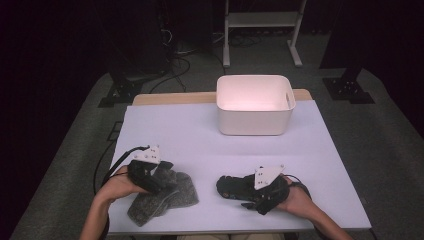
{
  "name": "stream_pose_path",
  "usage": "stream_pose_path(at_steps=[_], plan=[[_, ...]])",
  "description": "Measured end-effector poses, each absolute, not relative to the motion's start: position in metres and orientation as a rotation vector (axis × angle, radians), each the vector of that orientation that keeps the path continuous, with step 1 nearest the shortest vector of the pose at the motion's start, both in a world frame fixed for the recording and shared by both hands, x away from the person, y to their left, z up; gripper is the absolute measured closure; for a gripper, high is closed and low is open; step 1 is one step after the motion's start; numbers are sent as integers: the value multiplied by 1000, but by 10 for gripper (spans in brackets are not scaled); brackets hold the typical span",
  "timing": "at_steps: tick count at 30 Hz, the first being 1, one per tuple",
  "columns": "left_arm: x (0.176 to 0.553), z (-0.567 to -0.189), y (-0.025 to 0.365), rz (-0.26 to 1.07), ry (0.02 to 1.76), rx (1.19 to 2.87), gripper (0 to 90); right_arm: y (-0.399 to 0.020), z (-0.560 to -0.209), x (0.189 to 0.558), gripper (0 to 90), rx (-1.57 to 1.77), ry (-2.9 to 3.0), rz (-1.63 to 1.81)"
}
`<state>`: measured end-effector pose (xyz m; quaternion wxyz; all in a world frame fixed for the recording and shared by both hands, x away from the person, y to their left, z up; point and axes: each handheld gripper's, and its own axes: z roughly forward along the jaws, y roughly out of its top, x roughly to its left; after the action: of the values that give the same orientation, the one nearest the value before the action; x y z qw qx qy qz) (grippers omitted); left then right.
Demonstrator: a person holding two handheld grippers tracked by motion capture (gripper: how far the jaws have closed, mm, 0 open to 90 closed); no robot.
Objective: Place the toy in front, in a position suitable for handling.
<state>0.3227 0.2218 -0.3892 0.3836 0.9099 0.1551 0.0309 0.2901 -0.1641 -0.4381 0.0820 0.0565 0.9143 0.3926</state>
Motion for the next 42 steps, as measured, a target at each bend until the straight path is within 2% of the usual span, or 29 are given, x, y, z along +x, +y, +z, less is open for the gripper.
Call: stream_pose_path(at_steps=[4, 11, 15, 19, 21, 25, 31, 34, 42], plan=[[321, -391, 220, 63, 387, 2325, 223, -161, -440, 291, 183, 143, 2696, 1108], [321, -393, 219, 53, 383, 2318, 219, -156, -440, 291, 283, 101, 2656, 1060], [320, -394, 219, 43, 380, 2322, 219, -153, -440, 291, 279, 80, 2656, 1045], [319, -395, 220, 39, 385, 2320, 219, -151, -442, 288, 221, 72, 2648, 1029], [319, -395, 221, 37, 382, 2323, 219, -152, -443, 288, 220, 83, 2646, 1048], [319, -395, 220, 37, 384, 2324, 218, -156, -442, 289, 283, 84, 2630, 1051], [319, -395, 216, 29, 373, 2329, 217, -156, -439, 296, 292, 112, 2671, 1073], [320, -395, 215, 27, 369, 2333, 216, -162, -436, 305, 354, 178, 2720, 1164], [320, -395, 215, 24, 371, 2334, 216, -172, -428, 323, 448, 289, 2784, 1303]])
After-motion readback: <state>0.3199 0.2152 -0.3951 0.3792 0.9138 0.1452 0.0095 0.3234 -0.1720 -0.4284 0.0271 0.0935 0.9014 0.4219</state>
